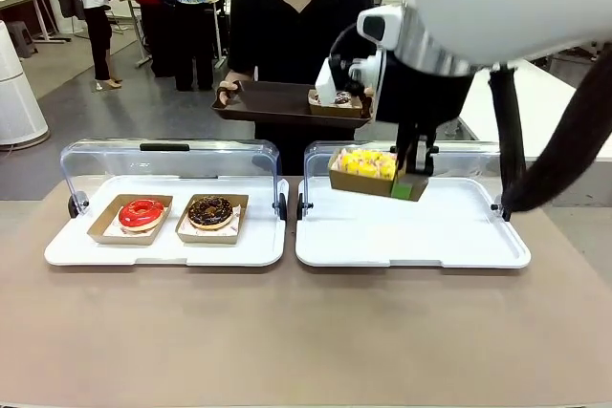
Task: Provide the desired donut to the person.
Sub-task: Pick up and lift the Paper togo box containing the Donut pointed at by the person, then place the picked Paper togo box onto the Handle tray extended by the person.
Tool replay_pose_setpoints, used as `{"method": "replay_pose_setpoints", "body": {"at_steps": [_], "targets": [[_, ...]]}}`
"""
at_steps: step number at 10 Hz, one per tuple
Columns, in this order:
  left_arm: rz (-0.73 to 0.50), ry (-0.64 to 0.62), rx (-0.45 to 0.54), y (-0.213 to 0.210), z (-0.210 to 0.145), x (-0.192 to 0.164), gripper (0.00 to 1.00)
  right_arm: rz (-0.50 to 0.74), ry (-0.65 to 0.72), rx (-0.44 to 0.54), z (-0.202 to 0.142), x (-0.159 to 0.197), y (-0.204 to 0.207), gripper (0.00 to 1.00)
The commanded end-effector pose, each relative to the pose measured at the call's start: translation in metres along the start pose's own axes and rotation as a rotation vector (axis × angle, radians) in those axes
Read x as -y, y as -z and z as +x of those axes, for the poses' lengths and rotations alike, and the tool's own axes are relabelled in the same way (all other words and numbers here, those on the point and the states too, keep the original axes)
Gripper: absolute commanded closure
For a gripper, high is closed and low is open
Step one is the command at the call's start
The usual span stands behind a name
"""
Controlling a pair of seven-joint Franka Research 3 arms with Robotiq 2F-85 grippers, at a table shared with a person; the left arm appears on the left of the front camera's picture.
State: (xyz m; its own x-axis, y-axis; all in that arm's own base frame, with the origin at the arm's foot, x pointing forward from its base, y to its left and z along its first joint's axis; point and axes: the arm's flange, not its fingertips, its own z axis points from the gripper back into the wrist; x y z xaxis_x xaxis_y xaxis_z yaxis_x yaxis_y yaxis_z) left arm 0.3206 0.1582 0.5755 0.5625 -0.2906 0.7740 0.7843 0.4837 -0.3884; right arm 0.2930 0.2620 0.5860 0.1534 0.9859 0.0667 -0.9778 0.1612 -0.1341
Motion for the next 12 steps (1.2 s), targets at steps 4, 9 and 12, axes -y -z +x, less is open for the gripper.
{"method": "replay_pose_setpoints", "body": {"at_steps": [4, 9, 12], "targets": [[-0.006, 0.023, 0.011, -0.001, -0.002, 0.0, 0.0, 0.004, 0.016, 0.021, 0.004, 0.017, -0.013, 1.0], [-0.006, 0.023, 0.011, -0.001, -0.002, 0.0, 0.0, 0.004, 0.016, 0.021, 0.004, 0.017, -0.013, 1.0], [-0.006, 0.023, 0.011, -0.001, -0.002, 0.0, 0.0, 0.004, 0.016, 0.021, 0.004, 0.017, -0.013, 1.0]]}}
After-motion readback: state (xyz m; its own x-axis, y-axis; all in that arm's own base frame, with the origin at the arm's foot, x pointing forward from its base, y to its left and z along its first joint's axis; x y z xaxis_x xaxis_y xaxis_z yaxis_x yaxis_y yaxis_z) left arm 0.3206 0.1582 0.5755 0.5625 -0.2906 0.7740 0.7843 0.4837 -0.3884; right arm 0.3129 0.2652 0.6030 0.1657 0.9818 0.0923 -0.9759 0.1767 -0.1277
